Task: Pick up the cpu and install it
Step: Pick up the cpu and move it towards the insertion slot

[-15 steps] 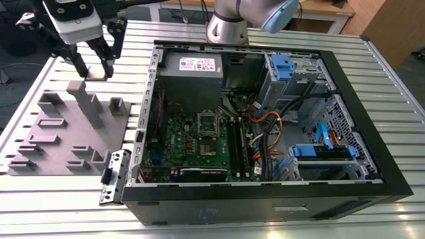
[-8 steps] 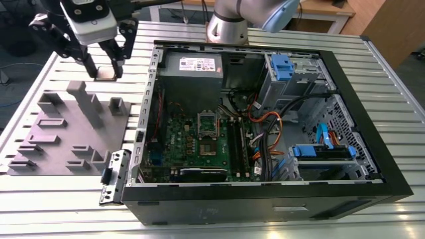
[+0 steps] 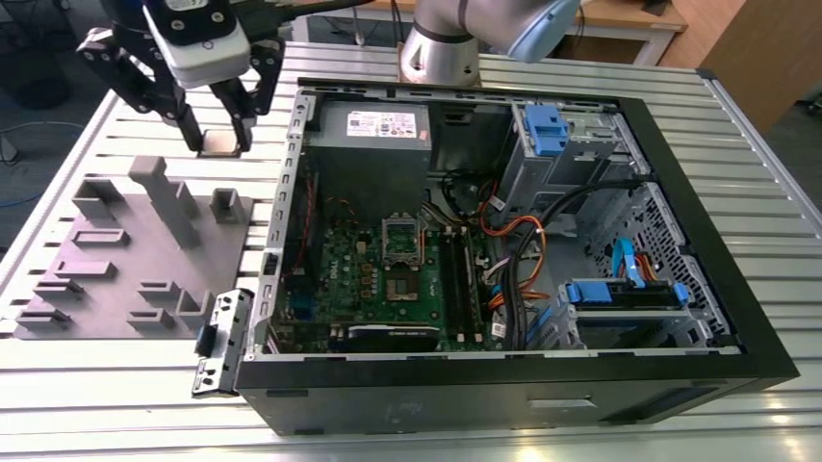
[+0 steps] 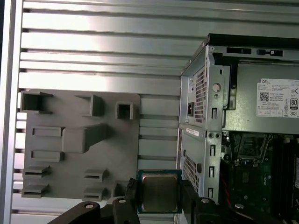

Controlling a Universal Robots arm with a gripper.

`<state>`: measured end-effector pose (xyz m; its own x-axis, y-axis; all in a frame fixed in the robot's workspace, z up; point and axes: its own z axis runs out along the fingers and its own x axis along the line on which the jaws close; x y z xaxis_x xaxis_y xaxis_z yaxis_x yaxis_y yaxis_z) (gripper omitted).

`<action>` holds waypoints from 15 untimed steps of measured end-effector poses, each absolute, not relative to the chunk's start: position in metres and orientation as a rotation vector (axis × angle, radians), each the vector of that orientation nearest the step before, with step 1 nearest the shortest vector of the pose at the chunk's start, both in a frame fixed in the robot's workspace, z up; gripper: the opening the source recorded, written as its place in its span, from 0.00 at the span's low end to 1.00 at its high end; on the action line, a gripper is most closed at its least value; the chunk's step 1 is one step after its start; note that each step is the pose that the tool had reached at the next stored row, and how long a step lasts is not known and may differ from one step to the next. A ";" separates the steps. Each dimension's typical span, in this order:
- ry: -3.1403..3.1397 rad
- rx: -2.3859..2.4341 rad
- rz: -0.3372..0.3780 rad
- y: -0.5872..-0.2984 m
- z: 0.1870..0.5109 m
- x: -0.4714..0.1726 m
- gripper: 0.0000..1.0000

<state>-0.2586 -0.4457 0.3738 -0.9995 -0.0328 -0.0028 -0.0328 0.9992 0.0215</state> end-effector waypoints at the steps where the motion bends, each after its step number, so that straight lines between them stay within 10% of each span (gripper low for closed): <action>1: 3.139 -0.051 0.034 -0.446 0.374 -0.257 0.47; 15: 3.139 -0.051 0.034 -0.446 0.373 -0.226 0.47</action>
